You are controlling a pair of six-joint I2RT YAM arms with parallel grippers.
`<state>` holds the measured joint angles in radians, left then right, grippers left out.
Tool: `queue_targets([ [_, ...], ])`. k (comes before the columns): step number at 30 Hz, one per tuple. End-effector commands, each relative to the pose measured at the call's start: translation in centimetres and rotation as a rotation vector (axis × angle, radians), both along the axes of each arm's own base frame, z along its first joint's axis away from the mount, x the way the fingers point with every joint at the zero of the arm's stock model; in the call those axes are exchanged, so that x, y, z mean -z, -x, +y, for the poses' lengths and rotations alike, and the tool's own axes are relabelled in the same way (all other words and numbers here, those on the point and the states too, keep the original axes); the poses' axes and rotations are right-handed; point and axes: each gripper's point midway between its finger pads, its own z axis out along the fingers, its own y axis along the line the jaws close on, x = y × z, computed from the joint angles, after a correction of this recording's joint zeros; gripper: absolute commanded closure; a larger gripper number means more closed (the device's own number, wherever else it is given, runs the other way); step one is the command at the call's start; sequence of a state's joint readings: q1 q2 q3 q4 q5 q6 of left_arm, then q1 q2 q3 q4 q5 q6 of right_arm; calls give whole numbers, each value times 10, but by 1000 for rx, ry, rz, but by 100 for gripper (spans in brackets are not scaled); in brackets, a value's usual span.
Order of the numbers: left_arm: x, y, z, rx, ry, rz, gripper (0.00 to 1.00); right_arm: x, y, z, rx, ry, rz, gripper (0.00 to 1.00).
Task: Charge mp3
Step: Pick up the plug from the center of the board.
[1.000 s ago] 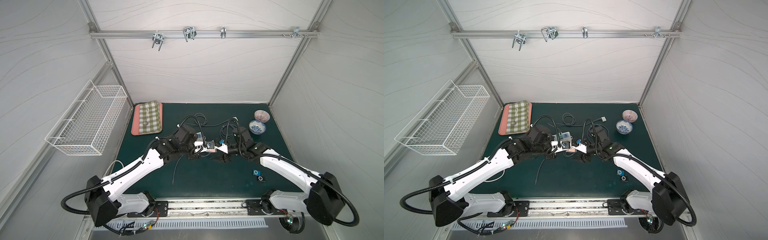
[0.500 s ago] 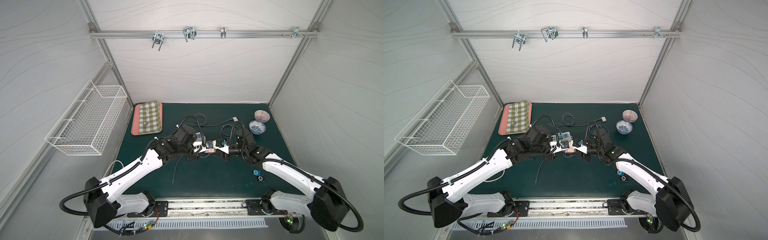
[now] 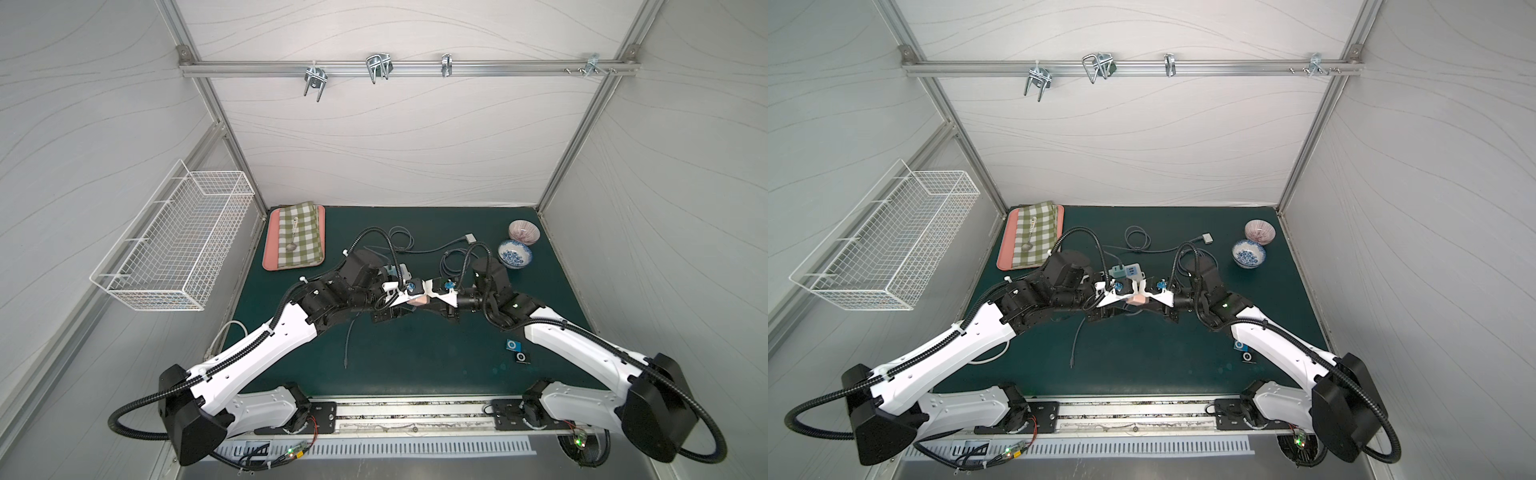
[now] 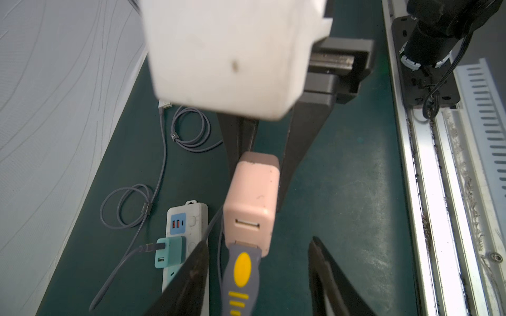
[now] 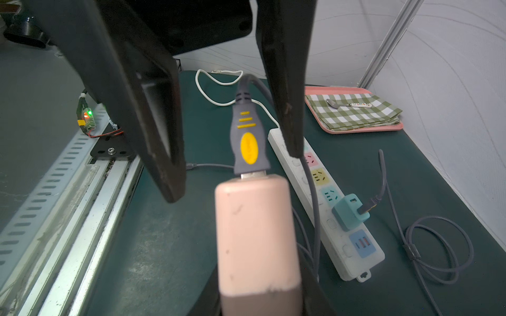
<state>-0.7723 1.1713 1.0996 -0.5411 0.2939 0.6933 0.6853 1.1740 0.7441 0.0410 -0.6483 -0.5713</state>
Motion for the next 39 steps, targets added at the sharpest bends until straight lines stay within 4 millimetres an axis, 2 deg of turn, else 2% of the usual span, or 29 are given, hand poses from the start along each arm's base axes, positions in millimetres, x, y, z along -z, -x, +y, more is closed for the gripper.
queue_targets([
  [1,-12,0,-10,24,73,-4,48,-15,10,6,-51,-50,-25,83],
  [9,-10,3,-14,48,82,16,57,-18,17,14,-66,-60,-34,83],
  [15,-8,5,-11,60,58,19,78,-25,15,16,-49,-93,-33,82],
  [18,-9,5,-9,59,42,17,91,-25,13,17,-43,-97,-20,75],
  [20,-12,3,-5,47,34,17,96,-24,10,18,-28,-95,-8,62],
  [21,-13,1,-1,39,25,21,99,-20,7,18,-8,-84,-2,51],
  [24,-16,-8,18,-20,-11,35,100,-7,-7,12,63,-6,-24,37],
  [27,-13,-20,54,-115,-61,91,100,2,-24,-8,166,80,-48,32],
  [31,-10,-24,102,-239,-141,136,100,11,-40,-39,281,131,-3,28],
  [34,-4,-23,137,-324,-220,164,100,20,-42,-50,316,156,33,28],
  [37,9,-34,157,-381,-289,179,100,30,-41,-50,315,174,63,28],
  [39,17,-45,160,-383,-348,208,100,34,-44,-48,315,186,77,27],
])
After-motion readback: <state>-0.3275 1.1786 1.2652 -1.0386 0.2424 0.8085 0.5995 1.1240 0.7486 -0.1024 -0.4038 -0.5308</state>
